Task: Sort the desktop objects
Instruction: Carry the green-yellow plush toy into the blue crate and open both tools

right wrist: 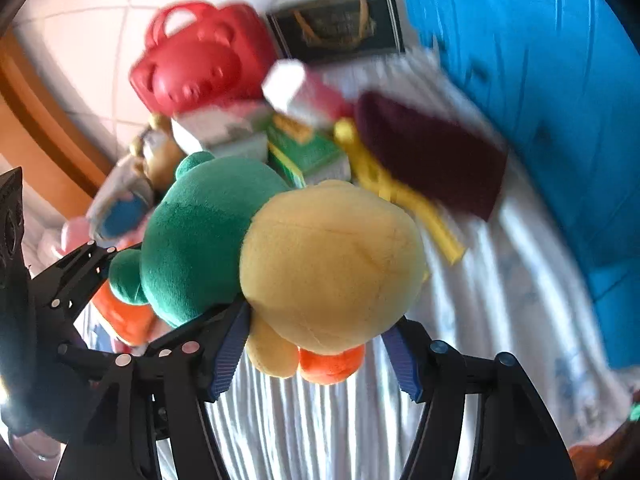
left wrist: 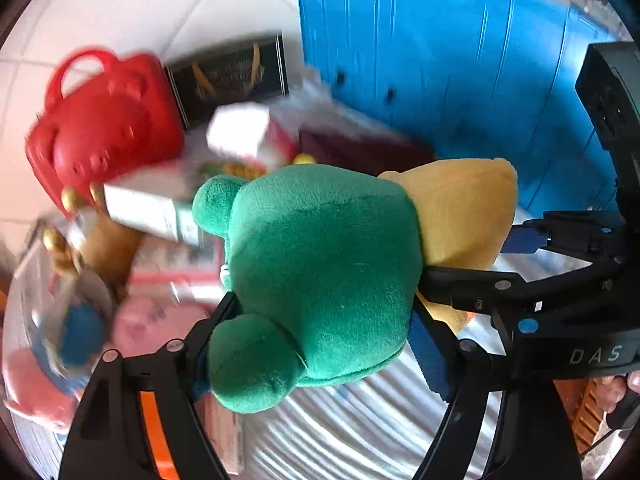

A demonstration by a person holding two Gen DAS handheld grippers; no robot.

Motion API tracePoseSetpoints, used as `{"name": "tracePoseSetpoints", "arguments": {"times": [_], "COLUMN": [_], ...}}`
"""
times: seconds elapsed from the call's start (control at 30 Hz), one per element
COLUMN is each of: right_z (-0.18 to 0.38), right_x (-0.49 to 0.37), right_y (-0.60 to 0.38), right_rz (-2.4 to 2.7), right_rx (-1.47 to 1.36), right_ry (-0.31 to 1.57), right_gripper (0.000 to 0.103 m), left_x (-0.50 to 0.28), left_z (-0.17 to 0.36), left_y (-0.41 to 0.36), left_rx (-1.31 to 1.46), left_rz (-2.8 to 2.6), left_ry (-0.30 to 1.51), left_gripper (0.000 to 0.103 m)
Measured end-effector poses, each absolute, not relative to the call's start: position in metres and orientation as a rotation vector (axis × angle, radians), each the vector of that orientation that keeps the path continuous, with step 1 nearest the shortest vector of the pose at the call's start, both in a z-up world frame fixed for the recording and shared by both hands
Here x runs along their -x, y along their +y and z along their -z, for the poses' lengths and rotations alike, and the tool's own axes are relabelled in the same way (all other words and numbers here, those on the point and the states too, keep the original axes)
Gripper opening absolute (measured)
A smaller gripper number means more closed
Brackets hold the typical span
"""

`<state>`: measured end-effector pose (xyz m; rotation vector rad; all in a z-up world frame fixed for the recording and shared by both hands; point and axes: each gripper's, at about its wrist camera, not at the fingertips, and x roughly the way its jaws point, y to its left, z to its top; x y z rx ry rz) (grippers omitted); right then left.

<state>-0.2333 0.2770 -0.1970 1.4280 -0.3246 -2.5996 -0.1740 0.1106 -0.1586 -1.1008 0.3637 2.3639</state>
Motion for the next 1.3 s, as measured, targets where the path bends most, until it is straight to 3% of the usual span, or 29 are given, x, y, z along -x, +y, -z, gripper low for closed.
{"name": "tracePoseSetpoints", "arguments": {"times": [0.3,0.57,0.97,1.3], "right_z": [0.036,-0.074,-0.065,-0.017], "right_x": [0.223,0.216,0.246,0.271], "right_y": [0.321,0.425,0.605,0.673], "right_rz": [2.857,3.054,3.052,2.919], "right_rx": [-1.068,-0.966,-1.186,-1.345], "right_ry": [-0.182,-0.133,-0.394,-0.594], "right_gripper": [0.063,0.064,0.065,0.078], "left_x": [0.179,0.200,0.248,0.272], "left_z": [0.006,-0.086,-0.079,-0.043], "left_y": [0.159,0.279,0.465,0.509], "left_rx": [0.706,0.564,0.758,1.017], "left_rz": [-2.429,-2.326,-2.170,-2.107], "left_ry": [0.321,0.294,0.427,0.459], "left_gripper": [0.080,0.080,0.080,0.084]}}
